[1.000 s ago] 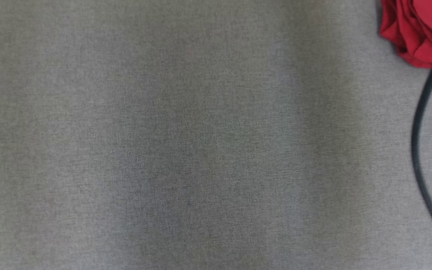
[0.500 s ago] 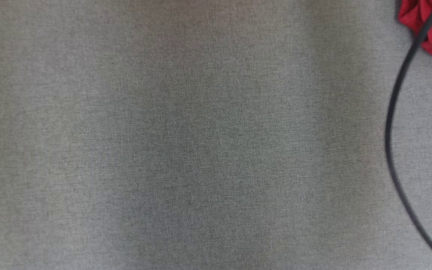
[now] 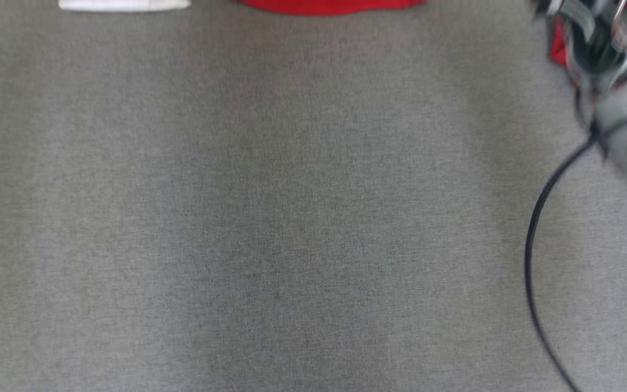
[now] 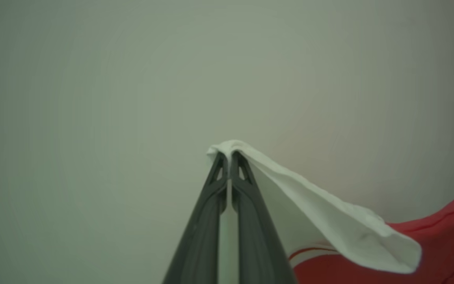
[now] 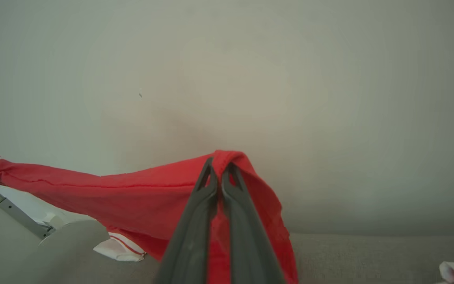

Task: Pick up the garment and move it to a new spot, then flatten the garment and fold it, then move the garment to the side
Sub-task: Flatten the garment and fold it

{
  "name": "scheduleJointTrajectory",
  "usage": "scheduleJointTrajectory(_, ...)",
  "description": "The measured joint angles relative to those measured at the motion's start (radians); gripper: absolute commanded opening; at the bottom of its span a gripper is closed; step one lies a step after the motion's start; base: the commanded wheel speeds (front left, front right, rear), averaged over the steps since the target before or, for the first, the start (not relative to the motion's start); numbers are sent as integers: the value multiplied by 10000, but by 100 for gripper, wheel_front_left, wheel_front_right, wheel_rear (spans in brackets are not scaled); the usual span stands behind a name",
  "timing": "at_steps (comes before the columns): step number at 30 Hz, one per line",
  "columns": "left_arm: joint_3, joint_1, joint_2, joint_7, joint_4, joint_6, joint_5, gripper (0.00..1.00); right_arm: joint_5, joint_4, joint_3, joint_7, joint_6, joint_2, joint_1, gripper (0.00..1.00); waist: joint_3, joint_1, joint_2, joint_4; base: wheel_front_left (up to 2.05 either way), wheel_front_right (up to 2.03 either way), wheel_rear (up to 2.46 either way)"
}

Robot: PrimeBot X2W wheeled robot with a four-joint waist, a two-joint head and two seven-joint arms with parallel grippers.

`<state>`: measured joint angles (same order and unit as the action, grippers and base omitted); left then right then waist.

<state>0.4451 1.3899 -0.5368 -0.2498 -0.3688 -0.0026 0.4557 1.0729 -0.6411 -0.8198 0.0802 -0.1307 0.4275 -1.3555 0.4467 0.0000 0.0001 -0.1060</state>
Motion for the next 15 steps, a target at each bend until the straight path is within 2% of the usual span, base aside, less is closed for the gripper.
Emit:
scheduleJointTrajectory(5, -556, -3258, -725, 192, 2658, 1166, 583, 0, 209, 1164, -598, 380, 0, 537, 1698, 0, -500, -2, -1, -73, 0, 0, 0)
scheduleJointTrajectory(6, -556, -3258, -725, 192, 2658, 1166, 583, 0, 209, 1164, -598, 380, 0, 537, 1698, 0, -500, -2, -1, -73, 0, 0, 0)
scheduleJointTrajectory(8, -802, -4601, -894, 199, 3724, 1735, 738, 0, 182, 1546, -846, 529, 0, 782, 2383, 0, -707, -2, 0, -102, 0, 0, 0)
scheduleJointTrajectory(12, -1133, -7231, -982, 117, 5409, 2775, 1057, 0, 201, 2176, -1049, 813, 0, 1202, 3701, 0, -1116, -2, -1, -135, 0, 0, 0)
scheduleJointTrajectory(15, -1200, -8994, -819, 15, 6211, 3338, 1156, 0, 230, 2638, -1049, 989, 0, 1565, 4629, 0, -1400, -3, -1, -117, 0, 0, 0)
